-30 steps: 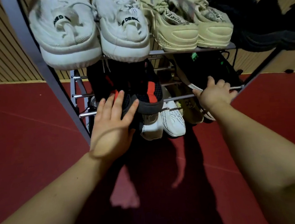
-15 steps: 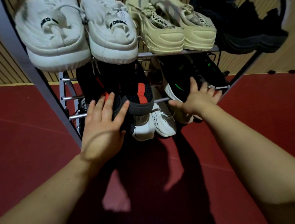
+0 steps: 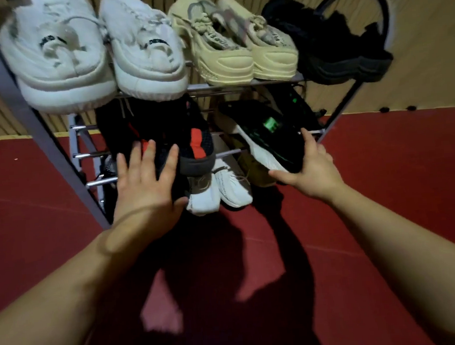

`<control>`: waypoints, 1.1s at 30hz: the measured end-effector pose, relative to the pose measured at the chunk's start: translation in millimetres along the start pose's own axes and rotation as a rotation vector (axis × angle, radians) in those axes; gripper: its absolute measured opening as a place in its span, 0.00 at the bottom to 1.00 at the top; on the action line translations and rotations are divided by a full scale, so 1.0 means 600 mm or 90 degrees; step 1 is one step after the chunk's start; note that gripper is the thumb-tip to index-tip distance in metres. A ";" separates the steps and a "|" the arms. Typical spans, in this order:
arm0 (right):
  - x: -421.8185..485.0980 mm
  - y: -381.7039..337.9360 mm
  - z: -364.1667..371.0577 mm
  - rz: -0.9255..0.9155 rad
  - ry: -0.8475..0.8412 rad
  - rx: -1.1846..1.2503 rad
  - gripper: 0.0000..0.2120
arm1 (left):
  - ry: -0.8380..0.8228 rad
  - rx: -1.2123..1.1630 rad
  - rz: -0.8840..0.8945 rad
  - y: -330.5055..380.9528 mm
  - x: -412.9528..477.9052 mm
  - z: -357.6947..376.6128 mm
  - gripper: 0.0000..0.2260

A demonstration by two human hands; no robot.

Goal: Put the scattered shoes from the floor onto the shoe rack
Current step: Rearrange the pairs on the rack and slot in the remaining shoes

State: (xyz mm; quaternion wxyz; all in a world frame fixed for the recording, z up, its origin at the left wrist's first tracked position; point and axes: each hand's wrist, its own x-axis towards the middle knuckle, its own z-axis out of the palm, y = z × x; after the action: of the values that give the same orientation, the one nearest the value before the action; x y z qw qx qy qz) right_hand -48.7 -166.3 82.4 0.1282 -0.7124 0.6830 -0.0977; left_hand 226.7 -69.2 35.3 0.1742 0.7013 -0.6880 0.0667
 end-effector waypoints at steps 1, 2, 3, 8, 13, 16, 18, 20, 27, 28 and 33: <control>-0.019 0.017 -0.010 -0.031 0.006 -0.018 0.55 | 0.000 -0.008 0.014 0.012 0.005 -0.004 0.45; -0.037 0.034 -0.019 -0.063 0.009 -0.041 0.55 | 0.002 -0.015 0.045 0.024 0.012 -0.007 0.45; -0.053 0.049 -0.029 -0.096 0.008 -0.066 0.56 | 0.004 -0.022 0.082 0.039 0.019 -0.010 0.46; -0.122 0.114 -0.079 -0.251 -0.002 -0.196 0.54 | -0.058 -0.032 0.258 0.121 0.057 -0.037 0.55; -0.170 0.161 -0.123 -0.397 0.059 -0.323 0.44 | -0.151 -0.054 0.426 0.160 0.068 -0.038 0.57; -0.176 0.173 -0.140 -0.460 0.092 -0.348 0.41 | -0.141 -0.085 0.486 0.168 0.049 -0.038 0.53; -0.166 0.170 -0.145 -0.482 0.085 -0.384 0.41 | -0.085 -0.107 0.473 0.164 0.032 -0.040 0.47; -0.148 0.156 -0.140 -0.484 0.066 -0.419 0.41 | -0.024 -0.108 0.446 0.153 0.016 -0.048 0.44; -0.065 0.035 -0.070 -0.237 0.090 -0.194 0.32 | 0.065 -0.082 0.169 0.070 -0.015 -0.081 0.41; -0.053 0.006 -0.059 -0.196 0.059 -0.094 0.30 | 0.068 -0.070 0.113 0.060 -0.017 -0.088 0.41; -0.035 -0.155 -0.014 -0.110 -0.138 0.331 0.21 | 0.032 -0.043 -0.136 0.034 -0.012 -0.122 0.43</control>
State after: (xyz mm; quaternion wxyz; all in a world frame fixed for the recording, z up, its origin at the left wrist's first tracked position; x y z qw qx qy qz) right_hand 35.9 -142.7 120.6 0.3702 -0.7174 0.5540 -0.2032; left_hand 216.6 -37.7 104.4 0.2209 0.7623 -0.6069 0.0421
